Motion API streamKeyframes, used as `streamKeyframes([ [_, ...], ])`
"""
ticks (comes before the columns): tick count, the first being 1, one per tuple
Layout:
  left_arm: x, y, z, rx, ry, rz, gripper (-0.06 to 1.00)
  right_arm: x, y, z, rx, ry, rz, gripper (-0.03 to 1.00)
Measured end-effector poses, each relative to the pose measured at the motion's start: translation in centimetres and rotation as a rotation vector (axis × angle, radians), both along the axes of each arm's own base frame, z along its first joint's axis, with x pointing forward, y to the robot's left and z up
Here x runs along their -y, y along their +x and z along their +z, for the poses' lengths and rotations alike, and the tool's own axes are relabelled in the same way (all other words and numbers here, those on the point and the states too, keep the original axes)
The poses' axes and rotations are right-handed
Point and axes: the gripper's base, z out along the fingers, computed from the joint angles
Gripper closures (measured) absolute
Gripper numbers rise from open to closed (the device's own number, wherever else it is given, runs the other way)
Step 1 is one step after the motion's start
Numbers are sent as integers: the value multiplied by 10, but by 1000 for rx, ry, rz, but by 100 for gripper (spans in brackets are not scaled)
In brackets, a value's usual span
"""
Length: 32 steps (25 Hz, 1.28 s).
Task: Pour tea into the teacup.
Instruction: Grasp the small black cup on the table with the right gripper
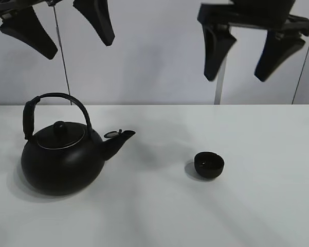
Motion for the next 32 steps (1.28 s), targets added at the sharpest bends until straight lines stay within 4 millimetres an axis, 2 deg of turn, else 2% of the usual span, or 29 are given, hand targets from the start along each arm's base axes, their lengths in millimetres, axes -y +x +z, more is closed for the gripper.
streamKeyframes([
  [5,0,0,0,0,0,0,25,7,-14,-60,-63,-44,-7,36],
  [8,0,0,0,0,0,0,25,9,-18,-87,-12,-28,-19,36],
  [10,0,0,0,0,0,0,25,10,-20,-98,26,-18,-25,36],
  [19,0,0,0,0,0,0,25,9,-15,-107,111,1,-29,38],
  [26,0,0,0,1,0,0,25,-16,-17,-136,51,-13,20,38],
  [32,0,0,0,3,-1,1,25,-17,-14,-157,22,-48,9,38],
])
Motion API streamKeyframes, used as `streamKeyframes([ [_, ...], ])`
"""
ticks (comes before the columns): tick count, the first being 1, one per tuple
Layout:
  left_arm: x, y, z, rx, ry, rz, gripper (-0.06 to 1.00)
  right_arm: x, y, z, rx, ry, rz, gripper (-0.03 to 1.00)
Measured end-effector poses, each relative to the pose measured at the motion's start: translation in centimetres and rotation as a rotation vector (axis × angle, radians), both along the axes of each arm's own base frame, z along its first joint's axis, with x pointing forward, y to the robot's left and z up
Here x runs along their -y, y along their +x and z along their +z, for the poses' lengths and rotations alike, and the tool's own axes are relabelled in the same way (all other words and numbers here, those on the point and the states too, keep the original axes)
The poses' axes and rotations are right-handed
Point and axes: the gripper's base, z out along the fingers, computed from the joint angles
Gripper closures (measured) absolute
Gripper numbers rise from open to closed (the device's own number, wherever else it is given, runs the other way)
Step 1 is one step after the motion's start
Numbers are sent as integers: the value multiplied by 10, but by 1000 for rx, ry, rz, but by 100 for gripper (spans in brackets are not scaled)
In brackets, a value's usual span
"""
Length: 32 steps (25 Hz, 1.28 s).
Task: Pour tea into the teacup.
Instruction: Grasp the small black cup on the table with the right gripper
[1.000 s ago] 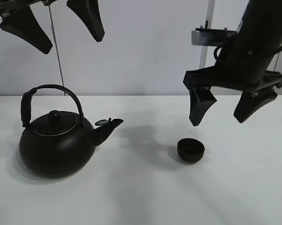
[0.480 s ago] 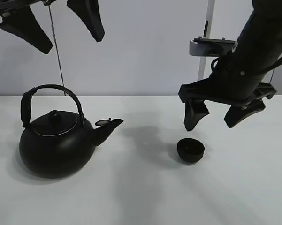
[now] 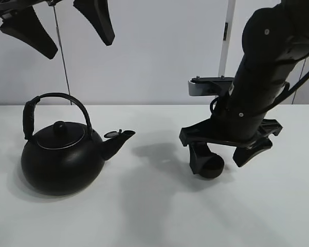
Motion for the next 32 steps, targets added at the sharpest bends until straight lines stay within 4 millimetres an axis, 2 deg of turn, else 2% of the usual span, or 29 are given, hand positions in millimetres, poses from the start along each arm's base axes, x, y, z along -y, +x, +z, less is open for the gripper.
streamKeyframes([
  [15,0,1,0,10,0,2,25,-5,12,-3,46,21,-25,39],
  [23,0,1,0,10,0,2,25,-5,12,-14,13,13,-31,40],
  [26,0,1,0,13,-1,2,25,-5,12,-16,7,13,-34,43],
  [32,0,1,0,13,-1,2,25,-5,12,-16,6,23,-65,56],
])
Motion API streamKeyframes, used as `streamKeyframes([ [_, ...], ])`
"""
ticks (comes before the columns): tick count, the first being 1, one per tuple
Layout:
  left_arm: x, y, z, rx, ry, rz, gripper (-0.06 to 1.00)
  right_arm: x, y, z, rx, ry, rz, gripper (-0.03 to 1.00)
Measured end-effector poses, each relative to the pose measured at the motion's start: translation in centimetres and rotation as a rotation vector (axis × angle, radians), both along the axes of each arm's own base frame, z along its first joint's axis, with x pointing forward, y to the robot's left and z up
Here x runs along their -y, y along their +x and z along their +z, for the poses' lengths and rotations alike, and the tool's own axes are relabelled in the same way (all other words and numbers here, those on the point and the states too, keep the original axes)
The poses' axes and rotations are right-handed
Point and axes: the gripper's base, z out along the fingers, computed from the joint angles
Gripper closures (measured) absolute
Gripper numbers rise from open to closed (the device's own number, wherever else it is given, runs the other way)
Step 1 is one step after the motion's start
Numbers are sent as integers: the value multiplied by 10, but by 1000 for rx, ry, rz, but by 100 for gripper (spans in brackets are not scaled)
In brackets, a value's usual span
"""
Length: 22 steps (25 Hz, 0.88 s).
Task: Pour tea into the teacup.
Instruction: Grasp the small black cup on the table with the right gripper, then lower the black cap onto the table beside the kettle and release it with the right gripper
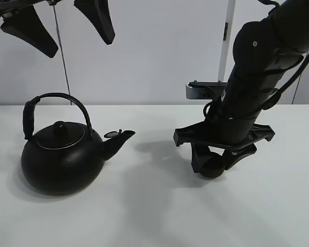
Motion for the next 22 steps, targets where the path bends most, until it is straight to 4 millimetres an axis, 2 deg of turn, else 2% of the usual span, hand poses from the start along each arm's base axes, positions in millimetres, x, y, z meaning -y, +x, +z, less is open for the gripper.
streamKeyframes([
  [8,0,0,0,0,0,0,25,-1,2,2,3,5,-10,56],
  [17,0,0,0,0,0,0,25,-6,13,18,18,21,-15,56],
  [19,0,0,0,1,0,0,25,-10,15,23,20,21,-5,56],
  [22,0,0,0,1,0,0,25,-28,14,31,41,29,45,56],
])
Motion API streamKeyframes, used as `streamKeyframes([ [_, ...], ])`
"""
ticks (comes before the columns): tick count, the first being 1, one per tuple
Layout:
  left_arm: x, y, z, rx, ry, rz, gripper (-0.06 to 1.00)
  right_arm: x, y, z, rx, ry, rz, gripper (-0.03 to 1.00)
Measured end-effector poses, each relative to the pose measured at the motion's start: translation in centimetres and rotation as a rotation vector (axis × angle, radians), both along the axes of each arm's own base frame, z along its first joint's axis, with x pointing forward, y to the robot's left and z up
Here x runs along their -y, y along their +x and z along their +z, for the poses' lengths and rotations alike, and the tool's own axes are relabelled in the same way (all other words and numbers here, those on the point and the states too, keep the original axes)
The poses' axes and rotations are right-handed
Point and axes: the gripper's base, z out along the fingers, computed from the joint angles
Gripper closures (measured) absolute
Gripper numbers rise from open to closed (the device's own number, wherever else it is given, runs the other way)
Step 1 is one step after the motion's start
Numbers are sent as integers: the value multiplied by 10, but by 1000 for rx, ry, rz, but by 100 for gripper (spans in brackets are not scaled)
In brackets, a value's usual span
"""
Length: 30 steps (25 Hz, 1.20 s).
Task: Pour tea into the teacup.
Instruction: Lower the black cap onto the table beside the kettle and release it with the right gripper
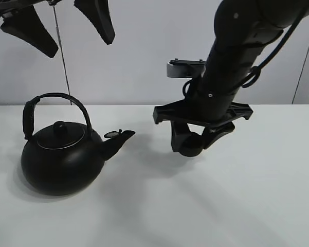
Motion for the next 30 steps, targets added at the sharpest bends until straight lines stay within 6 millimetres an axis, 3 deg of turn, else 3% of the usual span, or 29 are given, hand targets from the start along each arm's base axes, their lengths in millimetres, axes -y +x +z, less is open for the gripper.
streamKeyframes([
  [8,0,0,0,0,0,0,25,-42,-19,-7,-3,-1,119,56],
  [15,0,0,0,0,0,0,25,-45,-18,-19,-10,-15,130,56],
  [26,0,0,0,0,0,0,25,-45,-15,-20,16,-15,139,56],
  [30,0,0,0,0,0,0,25,-46,-15,-30,-1,-24,138,56],
])
